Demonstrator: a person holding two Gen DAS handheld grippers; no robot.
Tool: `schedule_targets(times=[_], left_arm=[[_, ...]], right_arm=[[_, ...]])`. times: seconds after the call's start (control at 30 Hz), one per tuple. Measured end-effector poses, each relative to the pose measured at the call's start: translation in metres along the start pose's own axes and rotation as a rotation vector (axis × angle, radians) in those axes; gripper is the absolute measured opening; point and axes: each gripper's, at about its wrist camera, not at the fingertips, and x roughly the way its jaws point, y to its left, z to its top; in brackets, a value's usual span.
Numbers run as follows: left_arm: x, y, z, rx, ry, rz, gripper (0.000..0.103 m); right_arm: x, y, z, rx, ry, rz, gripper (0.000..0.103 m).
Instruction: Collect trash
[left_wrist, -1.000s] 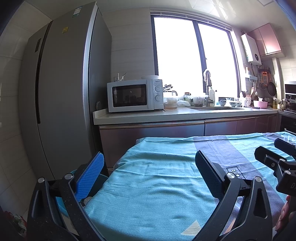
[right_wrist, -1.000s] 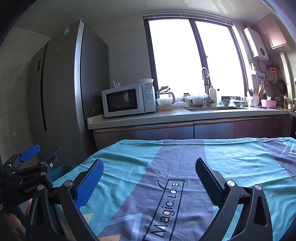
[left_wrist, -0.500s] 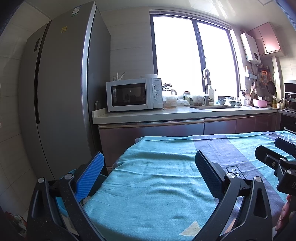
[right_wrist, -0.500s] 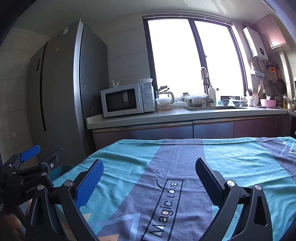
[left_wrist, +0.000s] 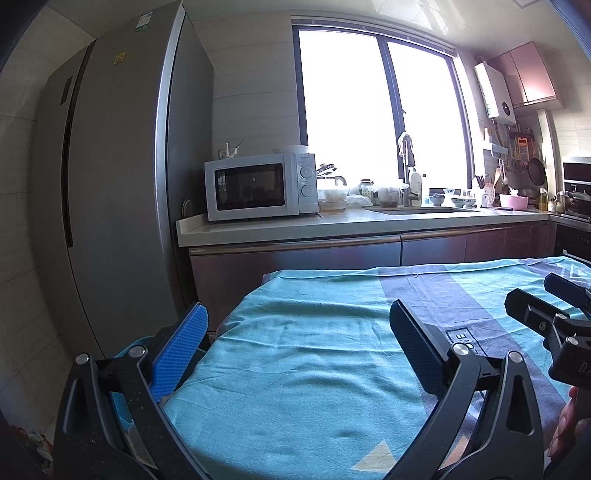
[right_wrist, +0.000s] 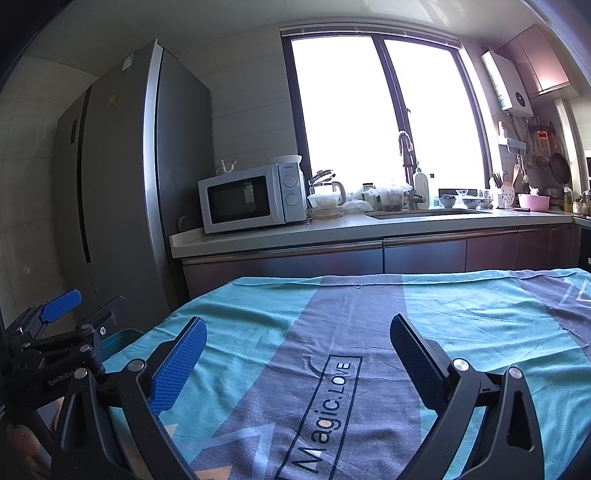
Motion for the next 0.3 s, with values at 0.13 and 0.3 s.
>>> schedule_targets(times=[0.13, 0.3], left_arm=[[0.016, -0.003, 0.002, 0.011, 0.061, -0.043, 0.097], [0.067, -0.003, 0.007, -0.011, 0.226, -0.126, 0.097]], right_arm=[[0.003, -0.009, 0.001, 0.001, 0.018, -0.021, 0.096], [0.016, -0.041, 0.005, 0.008, 0.113, -0.073, 0.096]])
